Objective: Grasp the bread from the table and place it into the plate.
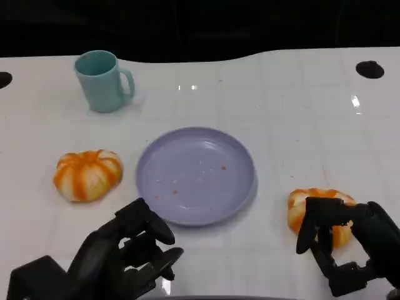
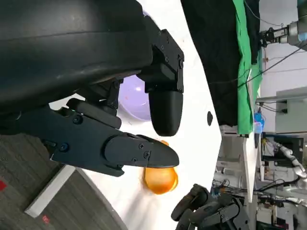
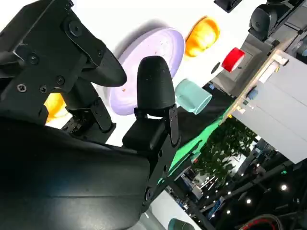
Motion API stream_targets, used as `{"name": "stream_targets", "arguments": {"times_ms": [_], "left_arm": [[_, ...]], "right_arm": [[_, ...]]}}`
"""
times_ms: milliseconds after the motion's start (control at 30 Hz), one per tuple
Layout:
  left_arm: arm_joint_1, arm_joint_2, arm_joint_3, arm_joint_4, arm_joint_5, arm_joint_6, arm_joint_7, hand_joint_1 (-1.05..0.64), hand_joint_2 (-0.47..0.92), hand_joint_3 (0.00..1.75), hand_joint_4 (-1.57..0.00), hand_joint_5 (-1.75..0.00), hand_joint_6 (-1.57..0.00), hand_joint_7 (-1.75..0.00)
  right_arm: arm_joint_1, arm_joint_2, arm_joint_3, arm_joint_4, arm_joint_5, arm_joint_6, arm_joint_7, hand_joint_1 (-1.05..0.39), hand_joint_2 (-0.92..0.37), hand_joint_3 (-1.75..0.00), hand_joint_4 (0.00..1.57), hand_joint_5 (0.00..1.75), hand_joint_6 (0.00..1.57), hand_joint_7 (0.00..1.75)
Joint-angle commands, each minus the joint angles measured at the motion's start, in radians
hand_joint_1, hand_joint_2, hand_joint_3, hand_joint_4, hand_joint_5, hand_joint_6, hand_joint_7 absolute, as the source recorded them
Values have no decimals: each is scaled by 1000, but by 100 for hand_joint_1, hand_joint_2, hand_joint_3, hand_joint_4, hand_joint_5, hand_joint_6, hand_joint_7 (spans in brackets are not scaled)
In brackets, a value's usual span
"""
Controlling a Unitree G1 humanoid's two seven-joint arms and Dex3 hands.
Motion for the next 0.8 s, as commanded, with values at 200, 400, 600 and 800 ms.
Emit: {"name": "stream_targets", "arguments": {"times_ms": [200,400,600,800], "left_arm": [[-4,15,11,2,1,-3,-2,-50,92,23,-62,-175,-42,-172],[-5,20,9,8,10,-18,-6,-50,92,22,-64,-175,-42,-172],[-7,22,10,13,9,-17,-5,-50,92,24,-63,-175,-42,-171],[-10,22,10,16,13,-16,-4,-51,92,23,-64,-175,-43,-170]], "right_arm": [[17,-10,-16,-97,14,87,6,1,-21,-139,77,153,74,115],[25,-74,-19,-207,-76,196,40,-7,-21,-124,58,132,63,82],[27,-158,-31,-321,-220,270,63,-18,-44,-70,44,88,58,34],[32,-251,-42,-448,-325,352,152,-25,-69,-16,28,57,52,8]]}}
